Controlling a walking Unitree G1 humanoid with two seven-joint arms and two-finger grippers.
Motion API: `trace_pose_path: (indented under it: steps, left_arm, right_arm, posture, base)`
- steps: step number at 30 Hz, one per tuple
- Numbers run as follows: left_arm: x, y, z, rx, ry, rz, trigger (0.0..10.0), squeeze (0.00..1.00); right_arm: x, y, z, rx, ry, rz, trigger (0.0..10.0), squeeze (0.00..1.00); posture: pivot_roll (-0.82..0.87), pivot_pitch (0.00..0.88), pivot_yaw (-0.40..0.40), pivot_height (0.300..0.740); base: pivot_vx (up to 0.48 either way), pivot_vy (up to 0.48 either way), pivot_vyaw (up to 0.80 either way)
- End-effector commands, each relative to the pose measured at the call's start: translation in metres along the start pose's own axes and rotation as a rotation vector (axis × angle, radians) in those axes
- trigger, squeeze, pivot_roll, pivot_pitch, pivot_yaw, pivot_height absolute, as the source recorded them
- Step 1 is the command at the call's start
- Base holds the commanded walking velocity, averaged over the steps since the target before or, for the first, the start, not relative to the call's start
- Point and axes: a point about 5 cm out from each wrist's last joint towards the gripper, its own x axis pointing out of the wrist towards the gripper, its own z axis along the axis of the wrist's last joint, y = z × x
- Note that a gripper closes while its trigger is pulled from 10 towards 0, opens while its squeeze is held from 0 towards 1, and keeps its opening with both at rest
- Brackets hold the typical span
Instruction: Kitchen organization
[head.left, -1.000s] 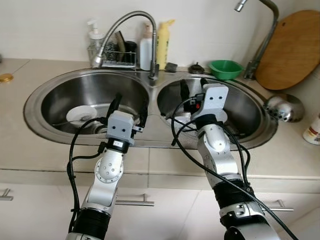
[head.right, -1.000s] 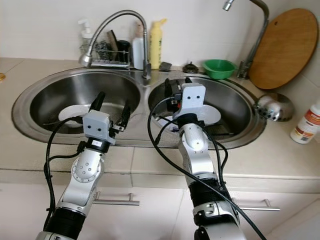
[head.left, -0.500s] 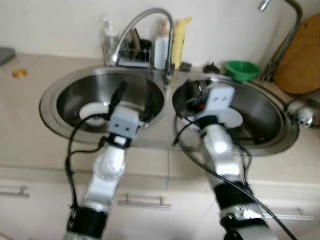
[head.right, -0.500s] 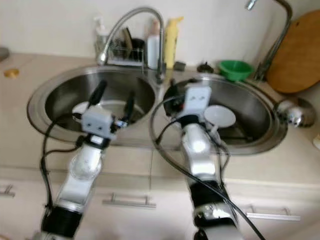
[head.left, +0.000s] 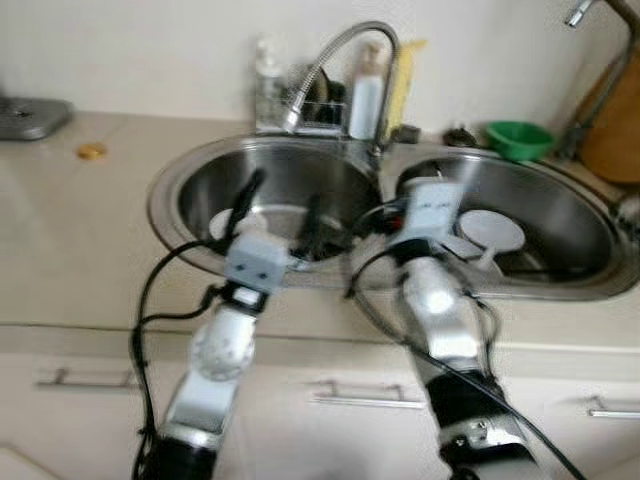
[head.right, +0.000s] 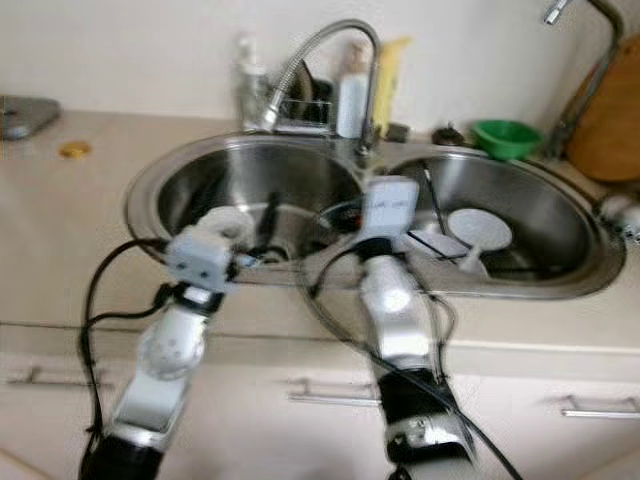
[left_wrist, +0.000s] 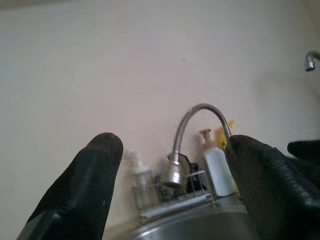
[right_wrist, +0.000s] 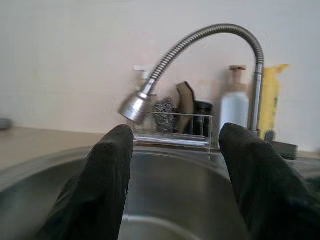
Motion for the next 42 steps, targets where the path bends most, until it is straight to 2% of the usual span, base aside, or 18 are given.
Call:
trace_pose_path:
  steps: [1,10,21,29,36,42]
  left_arm:
    - [0.002,-0.008,0.006,-0.018,-0.011,-0.02,10.0,0.0]
    - [0.003,-0.005,0.008,-0.011,-0.006,-0.015,10.0,0.0]
    - [0.001,-0.008,0.002,0.027,0.028,-0.034,10.0,0.0]
    - [0.0,-0.01,0.001,0.025,0.029,-0.038,10.0,0.0]
    - [0.001,-0.011,0.001,0.021,0.02,-0.045,10.0,0.0]
    - [0.001,-0.011,0.002,0.015,0.014,-0.044,10.0,0.0]
  right_arm:
    - [0.0,-0.014,0.004,-0.022,-0.013,-0.039,10.0,0.0]
    - [-0.001,-0.012,0.012,-0.036,-0.039,-0.022,10.0,0.0]
    - [-0.018,-0.014,0.012,-0.107,-0.068,-0.03,10.0,0.0]
    - [-0.027,-0.027,0.022,-0.059,-0.135,-0.112,10.0,0.0]
    - [-0.033,-0.021,0.03,-0.084,-0.196,-0.066,10.0,0.0]
    - [-0.038,-0.018,0.028,-0.076,-0.195,-0.058,10.0,0.0]
  posture:
    - [0.11,0.0,-0.047,0.74]
    - [0.11,0.0,-0.049,0.74]
    - [0.1,0.0,-0.047,0.74]
    - [0.09,0.0,-0.043,0.74]
    - [0.09,0.0,-0.041,0.74]
    - [0.09,0.0,-0.042,0.74]
  base:
    - [0.0,0.48,0.0]
    - [0.0,0.48,0.0]
    - [0.0,0.0,0.0]
    - [0.0,-0.454,-0.65]
    - [0.0,-0.48,-0.8]
    - [0.0,-0.48,-0.8]
